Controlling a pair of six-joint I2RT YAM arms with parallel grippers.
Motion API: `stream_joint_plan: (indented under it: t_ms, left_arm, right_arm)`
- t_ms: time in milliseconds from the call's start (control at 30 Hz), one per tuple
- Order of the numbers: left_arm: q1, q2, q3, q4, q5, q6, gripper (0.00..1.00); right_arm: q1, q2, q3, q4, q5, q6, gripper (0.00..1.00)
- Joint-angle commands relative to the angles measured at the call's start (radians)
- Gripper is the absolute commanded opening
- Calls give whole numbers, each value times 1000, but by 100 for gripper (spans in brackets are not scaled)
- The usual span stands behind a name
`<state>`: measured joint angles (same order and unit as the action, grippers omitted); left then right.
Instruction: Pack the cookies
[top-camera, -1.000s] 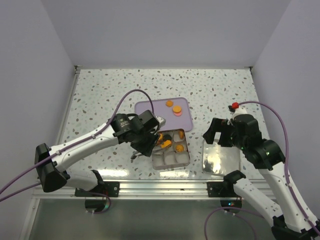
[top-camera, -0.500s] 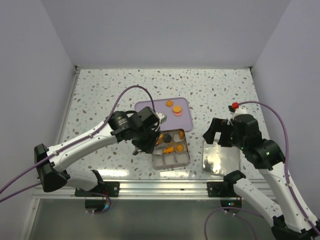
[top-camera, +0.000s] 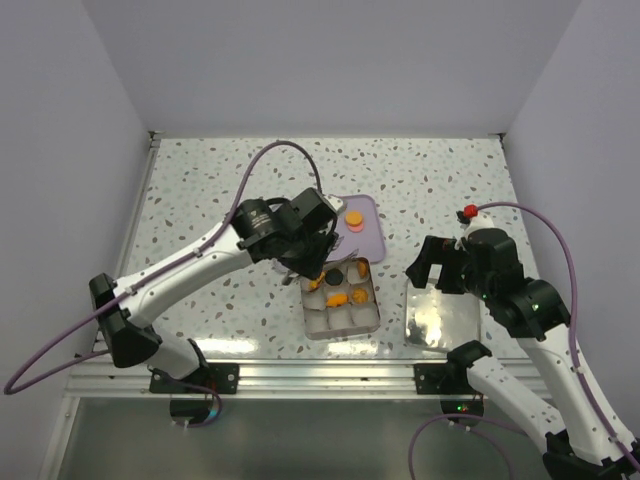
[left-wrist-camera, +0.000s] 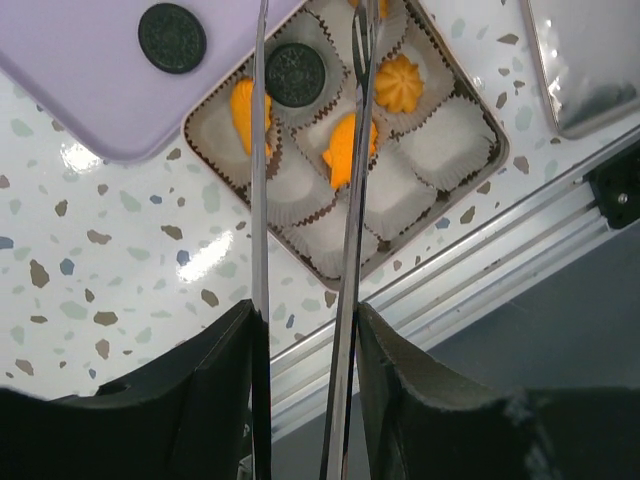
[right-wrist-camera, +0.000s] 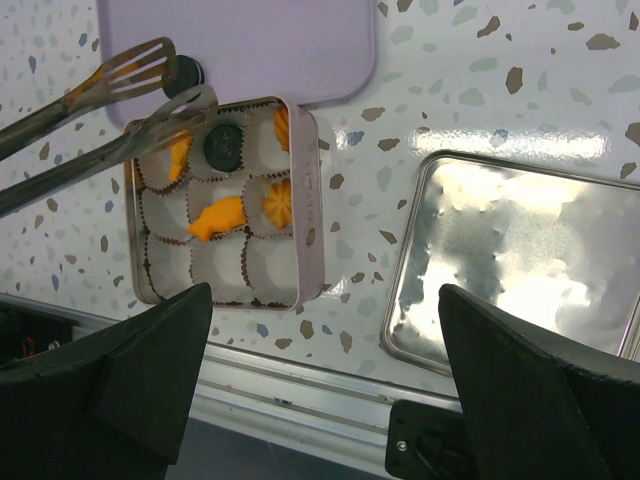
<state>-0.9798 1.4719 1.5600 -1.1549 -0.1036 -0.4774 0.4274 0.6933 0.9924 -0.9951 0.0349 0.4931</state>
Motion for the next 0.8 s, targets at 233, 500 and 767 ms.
stream_joint_plan:
  t_ms: [233,500,767]
  left_arm:
    - [124,215,181,70,-21,59,47]
    - [173,355,261,119,27,108,47]
    - [204,444,310,153,54,115,48]
  right_arm:
    - [5,-8,17,-4,19,5,99]
    - [5,5,35,-16,56,-5,99]
    - [5,29,43,-16,69,-18,99]
